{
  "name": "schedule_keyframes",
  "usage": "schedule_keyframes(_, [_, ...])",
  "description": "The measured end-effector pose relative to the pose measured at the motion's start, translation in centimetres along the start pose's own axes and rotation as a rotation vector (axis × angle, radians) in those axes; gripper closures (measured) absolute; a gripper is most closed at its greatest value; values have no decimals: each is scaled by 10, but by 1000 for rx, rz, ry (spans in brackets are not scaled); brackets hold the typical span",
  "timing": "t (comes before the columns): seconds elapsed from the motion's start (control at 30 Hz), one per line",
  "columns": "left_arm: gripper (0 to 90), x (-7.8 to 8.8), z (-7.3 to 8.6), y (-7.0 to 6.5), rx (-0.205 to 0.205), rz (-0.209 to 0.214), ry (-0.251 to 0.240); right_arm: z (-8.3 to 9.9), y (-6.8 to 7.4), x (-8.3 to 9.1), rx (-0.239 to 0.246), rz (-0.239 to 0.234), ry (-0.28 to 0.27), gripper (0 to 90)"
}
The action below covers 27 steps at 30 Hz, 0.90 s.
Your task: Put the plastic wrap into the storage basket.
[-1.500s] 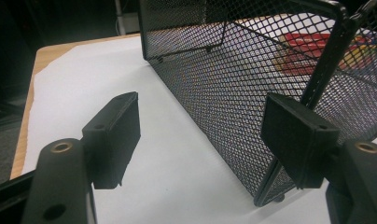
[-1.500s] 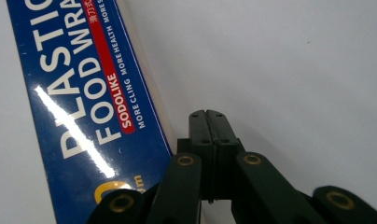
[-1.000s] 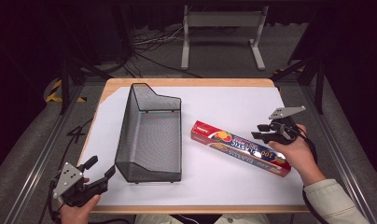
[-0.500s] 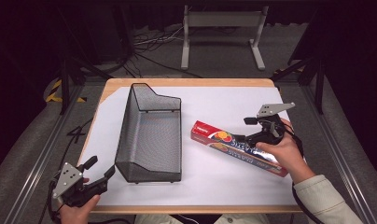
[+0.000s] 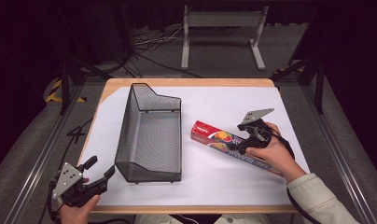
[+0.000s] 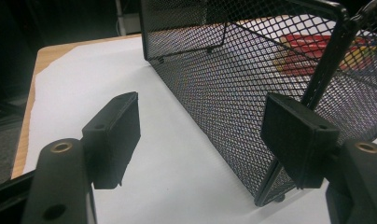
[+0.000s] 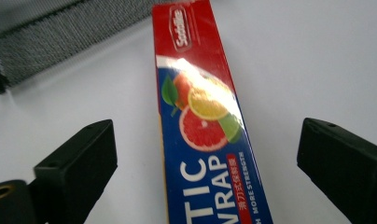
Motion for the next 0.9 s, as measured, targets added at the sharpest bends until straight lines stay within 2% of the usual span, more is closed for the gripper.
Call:
schedule_keyframes(0.1, [290, 0, 0, 0, -1, 0, 0, 6, 0, -7, 5, 1, 46, 43])
schedule_keyframes(0.13, [290, 0, 0, 0, -1, 0, 0, 6, 0, -7, 5, 1, 46, 43])
schedule_keyframes(0.27, [290, 0, 0, 0, 0, 1, 0, 12, 1, -15, 19, 19, 124, 71])
schedule_keyframes(0.6, [289, 0, 0, 0, 0, 0, 0, 14, -1, -21, 24, 8, 174, 83])
schedule_keyframes(0.63, [289, 0, 0, 0, 0, 0, 0, 14, -1, -21, 24, 15, 180, 98])
schedule_keyframes(0.67, [289, 0, 0, 0, 0, 0, 0, 14, 0, -22, 30, 3, 183, 166])
schedule_keyframes(0.7, [289, 0, 0, 0, 0, 0, -1, 14, 0, -22, 29, -24, 193, 181])
schedule_keyframes(0.73, [289, 0, 0, 0, 0, 0, 0, 16, 1, -23, 13, -34, 214, 174])
schedule_keyframes(0.8, [289, 0, 0, 0, -1, -1, 0, 17, 1, -25, 20, -30, 244, 183])
schedule_keyframes(0.9, [289, 0, 0, 0, 0, -1, 0, 17, 2, -26, 27, -30, 262, 193])
Point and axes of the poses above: each handheld gripper's, and its own axes: x roughly backward along the jaws, z roughly out of its underside, y roughly to its left, the point moved 3 cm from there along -x, roughly forward along the jaws, and after that the axes turned 7 degrees about x, right-handed, at the moved point
